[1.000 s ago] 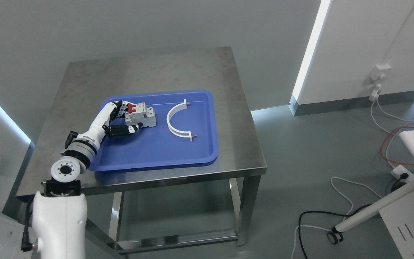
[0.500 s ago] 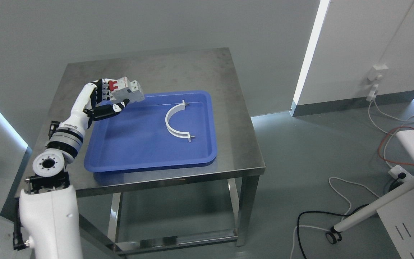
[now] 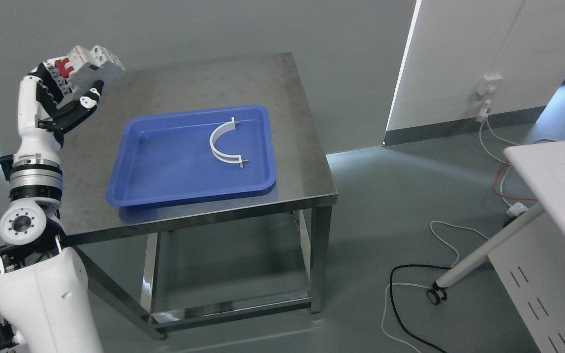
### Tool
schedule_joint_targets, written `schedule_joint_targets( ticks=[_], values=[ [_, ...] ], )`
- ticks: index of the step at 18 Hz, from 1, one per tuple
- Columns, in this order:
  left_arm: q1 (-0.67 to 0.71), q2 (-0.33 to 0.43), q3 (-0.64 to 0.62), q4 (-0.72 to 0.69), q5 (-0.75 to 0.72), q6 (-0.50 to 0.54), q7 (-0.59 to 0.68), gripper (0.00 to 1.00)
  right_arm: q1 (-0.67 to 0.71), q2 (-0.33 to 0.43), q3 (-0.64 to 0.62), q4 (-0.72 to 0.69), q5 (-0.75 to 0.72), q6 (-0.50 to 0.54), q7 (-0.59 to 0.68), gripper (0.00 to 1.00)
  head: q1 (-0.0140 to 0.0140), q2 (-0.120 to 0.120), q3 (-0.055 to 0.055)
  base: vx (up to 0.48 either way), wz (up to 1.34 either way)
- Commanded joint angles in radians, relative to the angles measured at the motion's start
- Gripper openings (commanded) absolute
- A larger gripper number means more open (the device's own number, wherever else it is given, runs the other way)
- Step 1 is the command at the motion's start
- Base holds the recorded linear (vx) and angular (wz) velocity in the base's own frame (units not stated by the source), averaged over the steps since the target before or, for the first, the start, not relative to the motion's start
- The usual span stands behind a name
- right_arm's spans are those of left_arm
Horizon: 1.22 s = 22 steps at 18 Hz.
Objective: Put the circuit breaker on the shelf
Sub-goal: 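Carry the breaker in the left hand while turning toward the bin shelf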
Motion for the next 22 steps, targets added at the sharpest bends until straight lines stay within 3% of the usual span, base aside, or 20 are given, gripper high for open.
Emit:
schedule_joint_targets(
  ticks=[1, 6, 22],
  values=[
    [0.004, 0.012, 0.085, -0.148, 0.035, -0.005, 0.018, 0.13, 0.0, -0.017, 0.02, 0.0, 0.0, 0.034, 0.004, 1.0, 0.0, 0.0, 0.0, -0.326, -0.19],
    [0.017, 0.012, 0.069, -0.138, 0.035, -0.077, 0.038, 0.13, 0.0, -0.017, 0.02, 0.0, 0.0, 0.034, 0.004, 1.0, 0.0, 0.0, 0.0, -0.363, -0.22],
    [0.041, 0.012, 0.069, -0.144, 0.033, -0.118, 0.052, 0.13, 0.0, -0.017, 0.02, 0.0, 0.0, 0.034, 0.004, 1.0, 0.0, 0.0, 0.0, -0.398, 0.13]
  ],
)
